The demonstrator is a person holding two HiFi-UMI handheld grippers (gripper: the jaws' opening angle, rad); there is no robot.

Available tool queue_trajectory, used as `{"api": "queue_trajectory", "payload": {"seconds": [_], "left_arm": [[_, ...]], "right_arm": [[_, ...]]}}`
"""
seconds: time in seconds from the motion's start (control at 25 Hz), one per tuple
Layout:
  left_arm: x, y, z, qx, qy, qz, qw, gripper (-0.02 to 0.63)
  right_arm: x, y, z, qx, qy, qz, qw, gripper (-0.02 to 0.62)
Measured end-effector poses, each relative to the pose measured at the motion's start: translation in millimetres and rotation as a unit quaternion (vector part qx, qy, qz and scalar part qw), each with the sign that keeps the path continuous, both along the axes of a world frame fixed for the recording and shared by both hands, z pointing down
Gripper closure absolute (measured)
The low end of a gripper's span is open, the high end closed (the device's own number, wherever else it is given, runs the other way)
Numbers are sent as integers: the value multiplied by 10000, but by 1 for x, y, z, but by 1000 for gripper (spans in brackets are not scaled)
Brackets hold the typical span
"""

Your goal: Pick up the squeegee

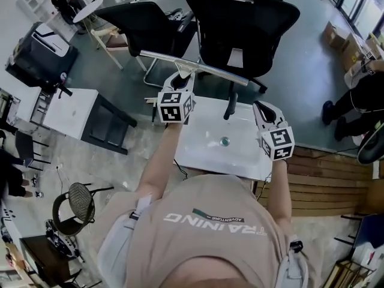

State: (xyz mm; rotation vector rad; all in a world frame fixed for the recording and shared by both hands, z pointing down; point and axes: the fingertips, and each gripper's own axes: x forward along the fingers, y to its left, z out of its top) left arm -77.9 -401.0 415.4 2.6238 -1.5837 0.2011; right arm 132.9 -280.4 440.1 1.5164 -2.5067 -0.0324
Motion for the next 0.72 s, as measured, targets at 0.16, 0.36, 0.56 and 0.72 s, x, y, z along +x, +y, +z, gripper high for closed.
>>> {"api": "queue_trajectory", "payload": {"seconds": [0.16, 0.36, 0.56, 0.72], "left_arm": [[6, -2, -8, 82, 36, 5, 10000, 509], [11, 1, -9, 181, 48, -63, 9998, 509], [12, 1, -6, 154, 183, -108, 9997, 509], [12, -1, -8, 163, 311, -131, 9993, 509]], "right_arm": [[5, 2, -3, 2, -28, 74, 10000, 560], [13, 6, 1, -52, -45, 154, 9999, 560], [19, 5, 4, -90, -113, 157, 9998, 560], [19, 2, 8, -106, -109, 121, 9998, 560]]}}
